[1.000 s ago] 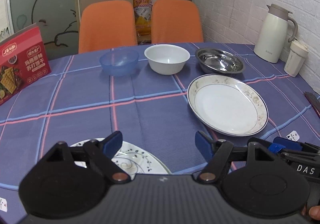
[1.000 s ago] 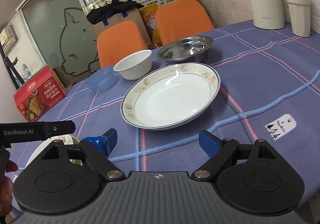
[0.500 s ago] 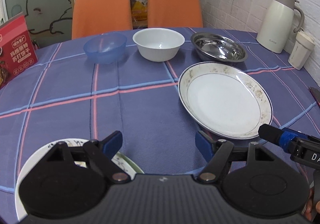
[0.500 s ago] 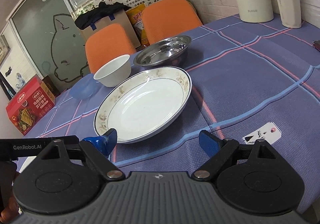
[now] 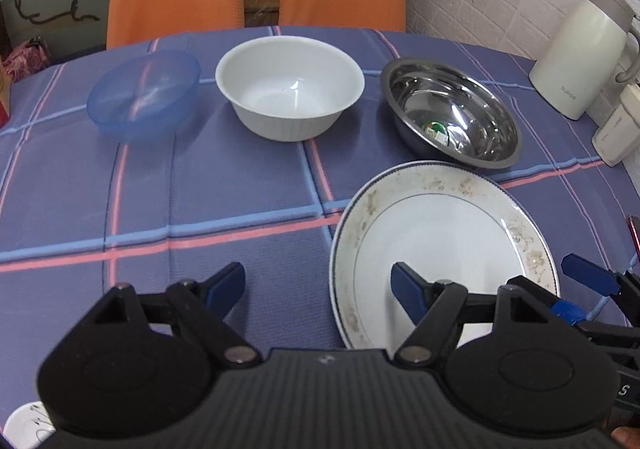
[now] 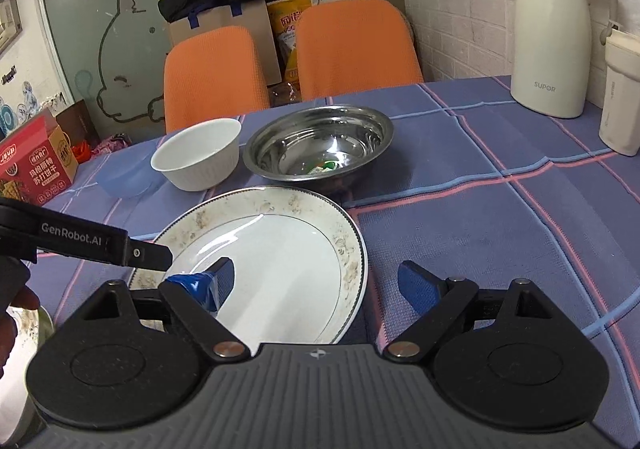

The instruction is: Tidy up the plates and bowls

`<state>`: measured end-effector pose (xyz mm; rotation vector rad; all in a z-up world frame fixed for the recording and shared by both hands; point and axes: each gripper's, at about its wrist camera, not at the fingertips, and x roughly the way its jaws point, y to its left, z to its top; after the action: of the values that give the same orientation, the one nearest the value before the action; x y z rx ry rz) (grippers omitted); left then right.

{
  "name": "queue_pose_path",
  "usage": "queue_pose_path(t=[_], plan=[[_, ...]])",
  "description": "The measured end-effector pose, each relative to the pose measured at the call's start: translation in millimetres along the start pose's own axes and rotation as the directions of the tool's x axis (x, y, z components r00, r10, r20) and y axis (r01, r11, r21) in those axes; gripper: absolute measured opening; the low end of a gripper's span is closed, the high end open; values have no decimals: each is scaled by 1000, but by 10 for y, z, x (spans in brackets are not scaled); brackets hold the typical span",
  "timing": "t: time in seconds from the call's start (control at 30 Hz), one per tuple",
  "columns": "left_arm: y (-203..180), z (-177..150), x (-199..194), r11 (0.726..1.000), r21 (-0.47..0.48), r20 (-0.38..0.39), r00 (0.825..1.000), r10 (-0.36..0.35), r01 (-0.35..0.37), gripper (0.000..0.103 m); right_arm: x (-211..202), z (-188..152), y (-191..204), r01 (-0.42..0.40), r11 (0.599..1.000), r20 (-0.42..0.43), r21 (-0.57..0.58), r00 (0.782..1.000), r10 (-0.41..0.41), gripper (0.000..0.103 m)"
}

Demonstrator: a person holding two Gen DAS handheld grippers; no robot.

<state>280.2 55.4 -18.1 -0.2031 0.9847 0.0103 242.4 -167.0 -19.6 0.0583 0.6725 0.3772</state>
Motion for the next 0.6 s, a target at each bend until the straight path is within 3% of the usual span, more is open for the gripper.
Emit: queue_pose_path(t=[0.37, 0.53, 0.6], plan=[[-63, 37, 153, 1000, 14, -7, 1000, -6, 6, 74, 262, -23, 51, -37, 999, -79, -14, 996, 36, 77], [-171, -3, 183, 998, 54, 24, 999, 21, -23, 71, 299, -61, 153, -8, 996, -69, -92, 998, 2, 78], [-211, -35, 171, 998, 61, 43, 999, 15, -17, 65, 308, -92, 213, 2, 989, -61, -145, 998, -11, 78]])
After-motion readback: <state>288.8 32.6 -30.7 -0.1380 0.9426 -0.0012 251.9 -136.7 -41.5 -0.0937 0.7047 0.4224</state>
